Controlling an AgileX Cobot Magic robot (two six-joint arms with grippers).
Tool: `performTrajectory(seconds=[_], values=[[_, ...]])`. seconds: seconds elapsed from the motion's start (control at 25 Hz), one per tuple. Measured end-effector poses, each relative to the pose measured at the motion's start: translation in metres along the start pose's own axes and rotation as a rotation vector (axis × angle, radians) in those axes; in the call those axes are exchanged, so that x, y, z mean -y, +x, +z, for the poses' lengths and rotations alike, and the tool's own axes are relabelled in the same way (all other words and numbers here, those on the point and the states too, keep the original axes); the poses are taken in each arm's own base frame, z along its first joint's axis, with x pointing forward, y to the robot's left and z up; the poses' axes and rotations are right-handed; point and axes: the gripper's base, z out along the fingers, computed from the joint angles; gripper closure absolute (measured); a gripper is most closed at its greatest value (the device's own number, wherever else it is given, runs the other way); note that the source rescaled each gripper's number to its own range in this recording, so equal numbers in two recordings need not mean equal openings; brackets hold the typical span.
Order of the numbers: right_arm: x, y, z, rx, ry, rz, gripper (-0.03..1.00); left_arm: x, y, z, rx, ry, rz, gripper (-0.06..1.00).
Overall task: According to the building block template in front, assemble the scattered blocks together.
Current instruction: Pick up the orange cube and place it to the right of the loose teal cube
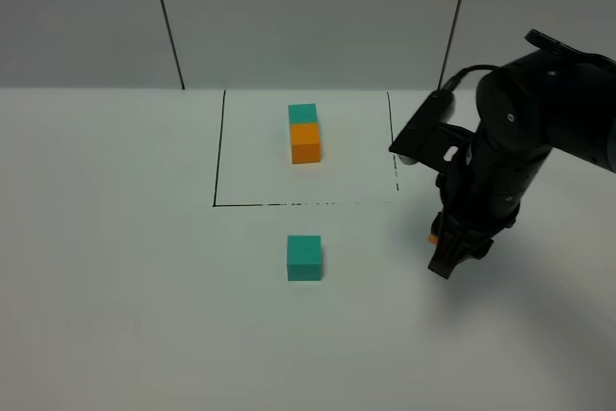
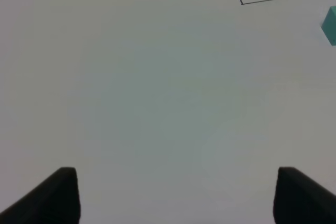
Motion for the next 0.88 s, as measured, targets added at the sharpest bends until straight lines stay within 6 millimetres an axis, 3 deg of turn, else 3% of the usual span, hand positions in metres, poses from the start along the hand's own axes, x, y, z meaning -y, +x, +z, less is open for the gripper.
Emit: performTrajectory(seconds=[0.24,0.48,0.88], values=[[0.005,-0.030,0.009,-0.108,-0.064,-0.090,0.86,0.000,0.000,0.000,0.000,0.000,0.000,0.30],[0.014,-0.051,0.012,-0.092,-0.051,-0.189,0.86,0.000,0.000,0.000,0.000,0.000,0.000,0.30],[-0.009,-0.068,0.038,-0.107,-0.115,-0.449,0.86,0.000,0.000,0.000,0.000,0.000,0.000,0.30]])
